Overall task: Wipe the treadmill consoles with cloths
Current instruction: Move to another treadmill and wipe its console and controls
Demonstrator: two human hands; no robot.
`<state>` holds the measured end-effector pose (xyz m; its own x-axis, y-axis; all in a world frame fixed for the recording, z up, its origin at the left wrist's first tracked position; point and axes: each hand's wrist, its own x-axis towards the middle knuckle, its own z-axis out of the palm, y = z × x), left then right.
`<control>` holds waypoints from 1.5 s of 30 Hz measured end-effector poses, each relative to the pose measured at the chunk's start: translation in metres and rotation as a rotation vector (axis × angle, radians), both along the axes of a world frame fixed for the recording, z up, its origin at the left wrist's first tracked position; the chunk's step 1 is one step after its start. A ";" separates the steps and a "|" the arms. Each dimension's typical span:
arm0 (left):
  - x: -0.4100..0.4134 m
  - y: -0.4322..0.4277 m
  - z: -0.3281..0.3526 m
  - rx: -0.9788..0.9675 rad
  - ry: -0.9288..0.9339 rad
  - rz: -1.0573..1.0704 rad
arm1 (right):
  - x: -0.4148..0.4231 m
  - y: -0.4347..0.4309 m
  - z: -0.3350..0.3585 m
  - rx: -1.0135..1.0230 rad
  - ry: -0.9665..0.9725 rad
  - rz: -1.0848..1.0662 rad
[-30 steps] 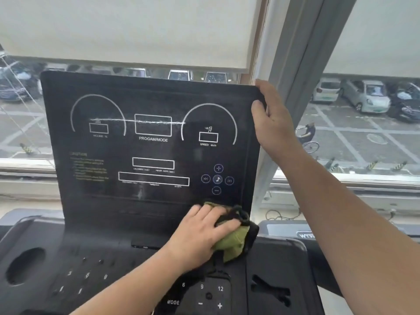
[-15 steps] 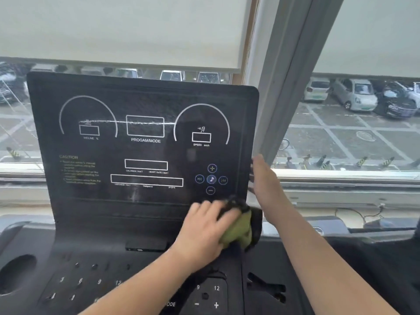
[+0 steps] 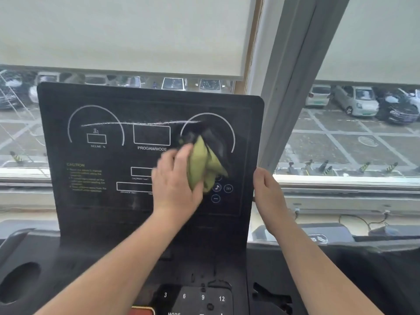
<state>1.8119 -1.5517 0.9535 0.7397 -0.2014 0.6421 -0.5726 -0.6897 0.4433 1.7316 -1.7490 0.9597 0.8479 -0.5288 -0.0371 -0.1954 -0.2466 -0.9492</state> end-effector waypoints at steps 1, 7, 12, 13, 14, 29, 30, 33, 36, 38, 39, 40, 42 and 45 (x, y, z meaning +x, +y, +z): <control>-0.012 0.004 -0.018 0.091 0.000 -0.057 | 0.000 0.001 0.000 -0.035 -0.006 -0.014; -0.004 0.042 -0.020 0.608 -0.222 -0.373 | -0.001 0.006 -0.001 -0.141 0.001 -0.041; 0.005 0.030 0.003 -0.102 0.029 0.015 | -0.002 0.009 -0.001 -0.123 -0.015 -0.063; -0.003 0.023 -0.004 -0.160 0.068 0.045 | -0.002 0.010 -0.002 -0.116 -0.017 -0.068; -0.012 0.020 -0.013 -0.144 0.093 0.038 | -0.002 0.011 -0.001 -0.109 -0.014 -0.077; 0.020 0.092 0.003 -0.266 0.189 0.272 | 0.111 0.071 0.137 -1.277 -0.284 0.228; 0.012 0.098 -0.008 -0.061 0.096 0.153 | 0.118 0.076 0.136 -1.307 -0.267 0.255; 0.035 0.145 -0.013 0.496 -0.179 -0.065 | 0.129 0.091 0.127 -1.280 -0.287 0.246; 0.051 0.166 0.015 0.164 -0.073 0.149 | 0.133 0.097 0.119 -1.237 -0.348 0.163; 0.049 0.157 0.023 -0.269 0.085 0.345 | 0.133 0.099 0.117 -1.231 -0.379 0.125; 0.045 0.148 0.021 -0.405 0.152 0.425 | 0.132 0.101 0.115 -1.238 -0.388 0.107; 0.038 0.138 0.015 -0.445 0.202 0.463 | 0.132 0.103 0.113 -1.243 -0.393 0.092; 0.015 0.113 -0.012 -0.352 0.221 0.401 | 0.131 0.106 0.108 -1.237 -0.401 0.066; -0.021 0.095 -0.050 0.077 0.143 0.074 | 0.131 0.107 0.106 -1.207 -0.433 0.055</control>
<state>1.7909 -1.4566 0.9037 0.8372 -0.1878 0.5137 -0.4539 -0.7627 0.4608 1.8623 -1.6423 1.0659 0.6922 0.0010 0.7217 0.1092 -0.9886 -0.1033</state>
